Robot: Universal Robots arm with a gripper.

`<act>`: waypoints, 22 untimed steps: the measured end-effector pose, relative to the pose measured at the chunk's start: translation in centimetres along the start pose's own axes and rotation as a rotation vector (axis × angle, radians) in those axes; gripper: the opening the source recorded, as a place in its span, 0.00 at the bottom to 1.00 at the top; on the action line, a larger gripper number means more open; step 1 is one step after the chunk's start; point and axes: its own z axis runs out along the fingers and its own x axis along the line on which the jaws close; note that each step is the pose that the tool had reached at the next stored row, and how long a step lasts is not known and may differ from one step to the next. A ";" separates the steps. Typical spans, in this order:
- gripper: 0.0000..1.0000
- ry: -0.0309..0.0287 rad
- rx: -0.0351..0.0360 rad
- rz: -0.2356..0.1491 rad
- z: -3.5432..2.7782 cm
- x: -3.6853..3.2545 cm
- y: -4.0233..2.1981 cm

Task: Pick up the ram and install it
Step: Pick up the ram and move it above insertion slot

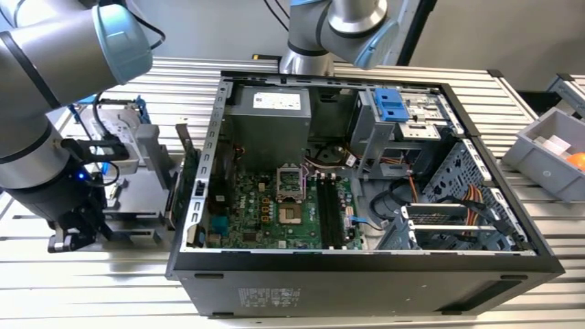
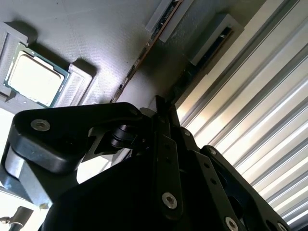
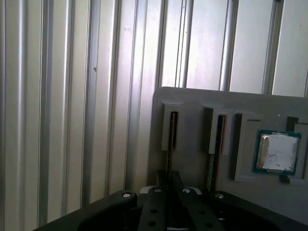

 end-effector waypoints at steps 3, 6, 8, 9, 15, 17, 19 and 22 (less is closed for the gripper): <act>0.00 0.0002 -0.0003 0.000 -0.21 0.00 0.00; 0.00 0.0002 -0.0002 0.000 -0.47 0.00 -0.01; 0.00 0.0002 -0.0003 0.000 -0.63 -0.01 -0.01; 0.00 0.0002 -0.0002 0.000 -0.70 -0.01 -0.02; 0.00 0.0003 -0.0003 0.000 -1.04 -0.01 -0.02; 0.00 0.0002 -0.0002 0.000 -1.15 -0.01 -0.03; 0.00 0.0002 -0.0001 0.000 -1.25 -0.01 -0.03; 0.00 0.0003 -0.0002 0.000 -1.41 -0.01 -0.03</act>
